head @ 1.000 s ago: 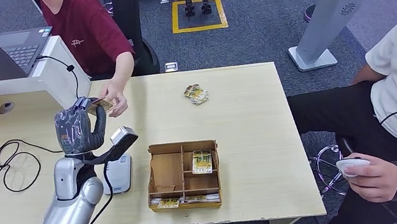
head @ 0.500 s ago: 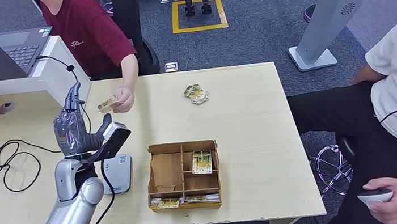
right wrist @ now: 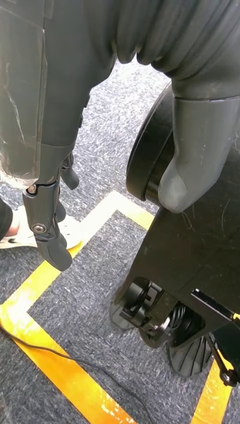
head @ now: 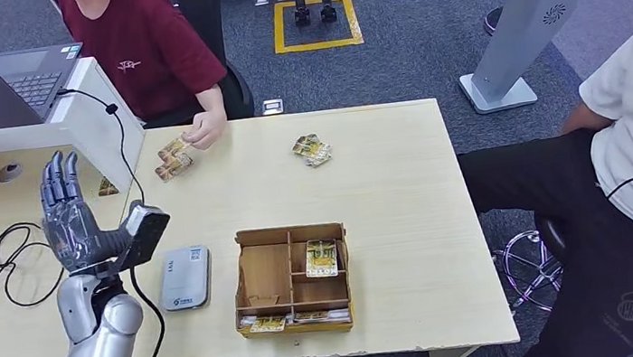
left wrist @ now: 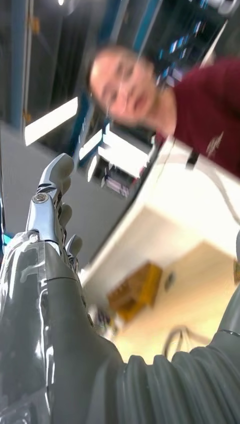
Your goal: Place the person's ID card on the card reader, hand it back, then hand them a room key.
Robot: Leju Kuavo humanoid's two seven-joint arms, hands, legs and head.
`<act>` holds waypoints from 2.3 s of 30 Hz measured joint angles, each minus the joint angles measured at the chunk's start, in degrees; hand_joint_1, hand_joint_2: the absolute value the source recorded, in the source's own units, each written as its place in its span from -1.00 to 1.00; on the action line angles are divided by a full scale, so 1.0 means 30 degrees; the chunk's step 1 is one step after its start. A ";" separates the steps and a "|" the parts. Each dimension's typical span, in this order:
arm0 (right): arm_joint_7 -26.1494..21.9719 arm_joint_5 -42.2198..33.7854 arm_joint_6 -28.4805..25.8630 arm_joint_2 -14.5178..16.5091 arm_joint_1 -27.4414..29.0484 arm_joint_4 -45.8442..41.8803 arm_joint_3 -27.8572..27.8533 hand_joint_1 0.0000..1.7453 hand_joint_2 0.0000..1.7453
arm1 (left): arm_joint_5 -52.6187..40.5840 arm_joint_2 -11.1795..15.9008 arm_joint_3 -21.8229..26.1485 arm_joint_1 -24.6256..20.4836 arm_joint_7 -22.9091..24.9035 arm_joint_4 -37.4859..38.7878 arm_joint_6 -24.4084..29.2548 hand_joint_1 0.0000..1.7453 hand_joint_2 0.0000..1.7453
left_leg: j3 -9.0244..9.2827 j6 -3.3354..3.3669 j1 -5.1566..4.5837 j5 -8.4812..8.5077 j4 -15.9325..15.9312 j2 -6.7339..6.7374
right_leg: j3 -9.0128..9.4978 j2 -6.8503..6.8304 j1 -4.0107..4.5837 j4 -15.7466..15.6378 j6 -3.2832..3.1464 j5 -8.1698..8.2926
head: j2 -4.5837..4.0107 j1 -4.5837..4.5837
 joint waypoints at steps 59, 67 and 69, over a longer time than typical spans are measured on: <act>-0.0333 -0.1129 -0.0437 -0.0067 0.0402 0.0020 -0.0652 -1.00 1.00 | 0.6301 0.4502 -1.2180 0.5412 -0.3803 -1.0251 -0.8298 -1.00 1.00 | -0.0016 0.0022 -0.0006 -0.0017 -0.0002 0.0005 | -0.0020 0.0002 -0.0002 -0.0007 0.0009 -0.0007 | 0.0000 0.0002; -0.0337 -0.1120 -0.0445 -0.0075 0.0397 0.0020 -0.0690 -1.00 1.00 | 0.5675 0.5005 -1.2907 0.5270 -0.3759 -1.0116 -0.8237 -1.00 1.00 | -0.0017 0.0022 -0.0007 -0.0017 -0.0002 0.0004 | -0.0020 0.0003 -0.0002 -0.0007 0.0009 -0.0007 | -0.0002 0.0002; -0.0331 -0.1104 -0.0441 -0.0075 0.0394 0.0020 -0.0690 -1.00 1.00 | 0.5284 0.5103 -1.3059 0.5235 -0.3655 -1.0054 -0.8096 -1.00 1.00 | -0.0018 0.0022 -0.0007 -0.0017 -0.0002 0.0004 | -0.0020 0.0003 -0.0002 -0.0007 0.0009 -0.0007 | 0.0000 0.0002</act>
